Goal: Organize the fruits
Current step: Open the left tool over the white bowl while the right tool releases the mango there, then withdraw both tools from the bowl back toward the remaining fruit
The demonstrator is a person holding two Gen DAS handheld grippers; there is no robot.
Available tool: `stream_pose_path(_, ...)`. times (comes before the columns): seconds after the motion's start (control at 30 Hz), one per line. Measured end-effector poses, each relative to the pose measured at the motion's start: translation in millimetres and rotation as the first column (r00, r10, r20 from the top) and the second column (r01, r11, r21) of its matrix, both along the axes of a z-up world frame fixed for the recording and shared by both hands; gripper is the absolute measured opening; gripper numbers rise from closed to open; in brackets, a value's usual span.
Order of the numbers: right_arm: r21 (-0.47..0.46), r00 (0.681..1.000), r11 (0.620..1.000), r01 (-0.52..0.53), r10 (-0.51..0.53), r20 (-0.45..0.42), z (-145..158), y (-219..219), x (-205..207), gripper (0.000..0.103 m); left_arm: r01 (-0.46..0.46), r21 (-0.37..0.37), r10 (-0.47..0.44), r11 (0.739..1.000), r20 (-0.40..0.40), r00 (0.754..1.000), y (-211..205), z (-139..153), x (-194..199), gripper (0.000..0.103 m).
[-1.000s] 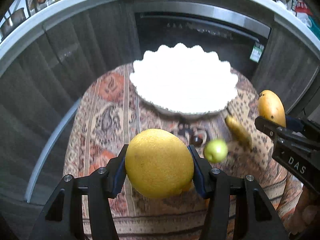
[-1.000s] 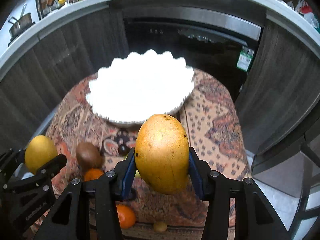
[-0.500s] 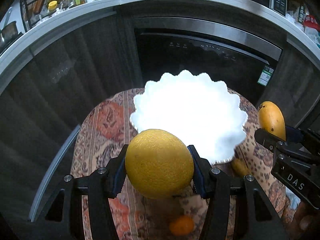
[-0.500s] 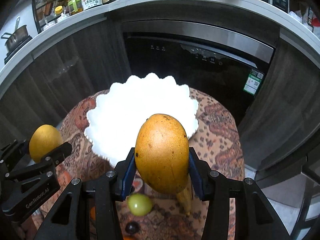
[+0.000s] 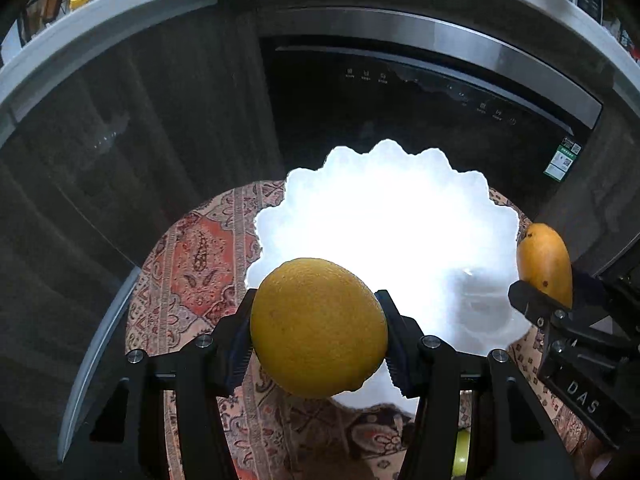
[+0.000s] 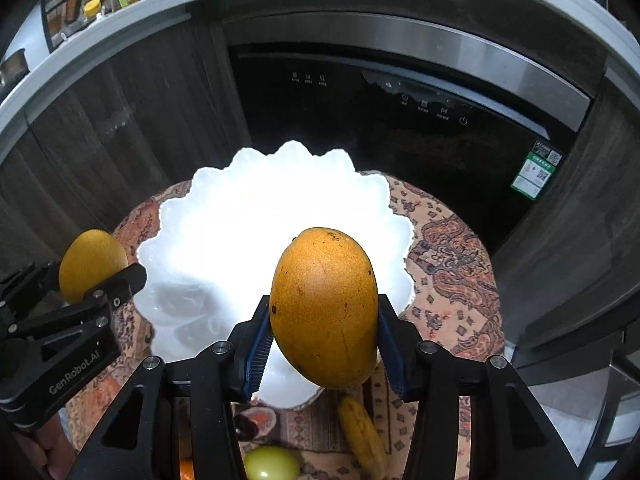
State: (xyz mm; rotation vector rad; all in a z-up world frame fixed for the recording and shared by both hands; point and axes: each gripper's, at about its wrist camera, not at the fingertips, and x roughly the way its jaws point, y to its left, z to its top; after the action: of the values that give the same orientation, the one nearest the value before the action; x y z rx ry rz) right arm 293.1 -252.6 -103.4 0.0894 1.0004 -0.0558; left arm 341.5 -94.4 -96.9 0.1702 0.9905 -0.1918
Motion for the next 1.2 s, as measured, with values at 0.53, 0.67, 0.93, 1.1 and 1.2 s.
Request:
stream_pose_path(0.53,-0.015,1.000,1.000,0.008,-0.008,-0.003,-17,-4,12,0.081,-0.011,0.039,0.013,0.999,-0.053,0.998,-11,-31,9,0.085)
stream_pose_path(0.67,-0.060,0.999,0.997,0.041,-0.039,0.024,-6,-7,12,0.088,-0.036,0.049,0.038,0.998,-0.036,0.999,-6,-25,8,0.096)
stream_pose_path(0.93,-0.051,0.998,0.997,0.056,-0.054,0.041,9,-11,0,0.088,-0.043,0.060,0.043,0.997,0.017,0.999,-1,-3,-5,0.101)
stream_pose_path(1.1,-0.060,0.996,0.996,0.062,-0.058,0.068,26,-8,-16,0.088,-0.043,0.049,0.040,0.998,0.047,0.998,4,16,-21,0.101)
stream_pose_path(1.2,-0.063,0.995,0.996,0.064,-0.059,0.083,38,-6,-26,0.088,-0.043,0.046,0.040,0.998,0.072,0.997,8,29,-33,0.101)
